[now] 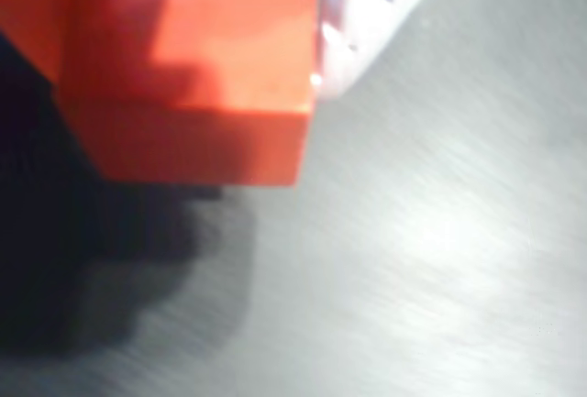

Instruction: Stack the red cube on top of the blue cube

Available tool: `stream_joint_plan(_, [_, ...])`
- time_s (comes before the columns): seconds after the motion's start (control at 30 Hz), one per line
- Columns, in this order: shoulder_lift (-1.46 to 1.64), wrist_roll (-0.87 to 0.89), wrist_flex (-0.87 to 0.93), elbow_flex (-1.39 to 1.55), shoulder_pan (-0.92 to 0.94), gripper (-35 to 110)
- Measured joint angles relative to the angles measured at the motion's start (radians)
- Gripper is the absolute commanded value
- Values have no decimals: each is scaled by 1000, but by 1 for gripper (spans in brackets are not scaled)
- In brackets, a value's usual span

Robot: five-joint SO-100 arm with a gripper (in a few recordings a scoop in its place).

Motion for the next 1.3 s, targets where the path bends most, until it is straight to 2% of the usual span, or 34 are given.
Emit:
stream_joint_plan(0.3, [41, -112, 140, 0, 179, 0])
stream_joint_plan(0.57, [57, -158, 166, 28, 291, 0])
stream_joint_plan(1.3, [-35, -164, 92, 67, 345, 0])
